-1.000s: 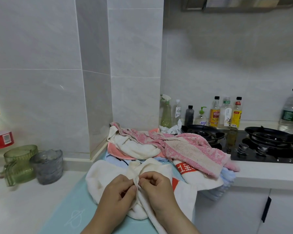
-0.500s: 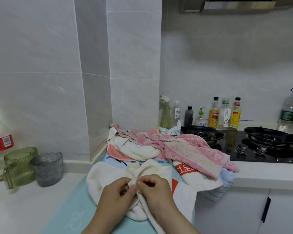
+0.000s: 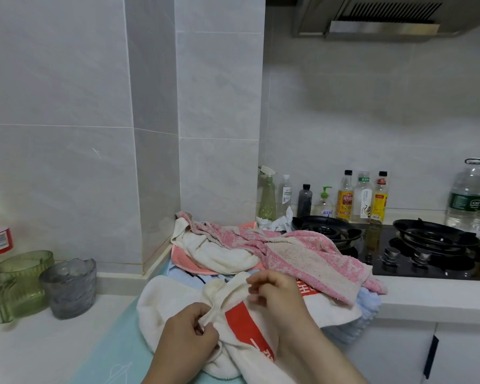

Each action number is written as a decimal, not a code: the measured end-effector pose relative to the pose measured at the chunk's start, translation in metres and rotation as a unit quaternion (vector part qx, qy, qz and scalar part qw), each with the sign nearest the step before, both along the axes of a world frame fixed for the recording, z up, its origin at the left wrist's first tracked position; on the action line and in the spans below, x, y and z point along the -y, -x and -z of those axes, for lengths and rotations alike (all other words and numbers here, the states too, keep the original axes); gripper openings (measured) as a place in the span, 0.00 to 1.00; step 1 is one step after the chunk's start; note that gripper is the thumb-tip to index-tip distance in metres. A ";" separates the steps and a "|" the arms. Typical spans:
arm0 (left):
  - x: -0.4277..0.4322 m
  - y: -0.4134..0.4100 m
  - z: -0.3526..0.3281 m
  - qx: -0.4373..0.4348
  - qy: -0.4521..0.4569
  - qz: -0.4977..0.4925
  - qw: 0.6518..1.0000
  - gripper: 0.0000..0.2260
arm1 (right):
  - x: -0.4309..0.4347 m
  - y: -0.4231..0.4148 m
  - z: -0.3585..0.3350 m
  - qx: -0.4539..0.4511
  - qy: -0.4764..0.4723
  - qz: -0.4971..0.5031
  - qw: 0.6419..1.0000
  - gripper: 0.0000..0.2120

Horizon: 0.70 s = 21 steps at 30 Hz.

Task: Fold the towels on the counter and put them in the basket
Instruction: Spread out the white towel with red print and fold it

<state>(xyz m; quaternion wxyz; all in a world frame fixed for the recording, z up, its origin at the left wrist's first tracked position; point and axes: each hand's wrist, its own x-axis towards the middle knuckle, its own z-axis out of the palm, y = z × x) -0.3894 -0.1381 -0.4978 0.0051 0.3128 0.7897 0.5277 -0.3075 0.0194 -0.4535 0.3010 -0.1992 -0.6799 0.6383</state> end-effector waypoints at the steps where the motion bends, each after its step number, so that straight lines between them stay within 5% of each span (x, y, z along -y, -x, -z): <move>1: 0.000 0.000 0.001 -0.002 0.008 0.002 1.000 0.06 | -0.014 0.003 -0.008 0.024 -0.113 0.027 0.993 0.22; 3: 0.000 0.001 0.002 -0.006 0.023 0.005 1.000 0.05 | -0.031 0.015 -0.016 0.107 -0.296 -0.001 0.949 0.20; 5: 0.000 0.001 0.003 -0.004 0.023 0.001 1.000 0.04 | -0.037 0.029 -0.015 0.204 -0.380 -0.083 0.898 0.17; 8: -0.001 0.001 0.002 -0.012 0.030 -0.009 0.999 0.03 | -0.036 0.037 -0.019 0.287 -0.426 -0.164 0.842 0.14; 11: -0.002 0.002 0.002 -0.021 0.030 -0.010 0.999 0.04 | -0.036 0.036 -0.033 0.306 -0.398 -0.239 0.831 0.04; 14: -0.001 0.002 0.003 -0.024 0.030 -0.010 0.999 0.04 | -0.039 0.037 -0.037 0.315 -0.418 -0.258 0.812 0.19; 17: 0.002 0.000 0.004 -0.029 0.012 -0.035 0.999 0.07 | -0.044 0.032 -0.048 0.247 -0.369 -0.175 0.879 0.17; 19: 0.005 -0.002 0.003 -0.044 -0.008 -0.067 0.997 0.10 | -0.052 0.023 -0.059 0.174 -0.267 -0.074 0.945 0.10; 21: 0.014 -0.004 -0.004 -0.064 -0.025 -0.096 0.993 0.12 | -0.062 0.011 -0.064 0.135 -0.178 -0.002 0.975 0.07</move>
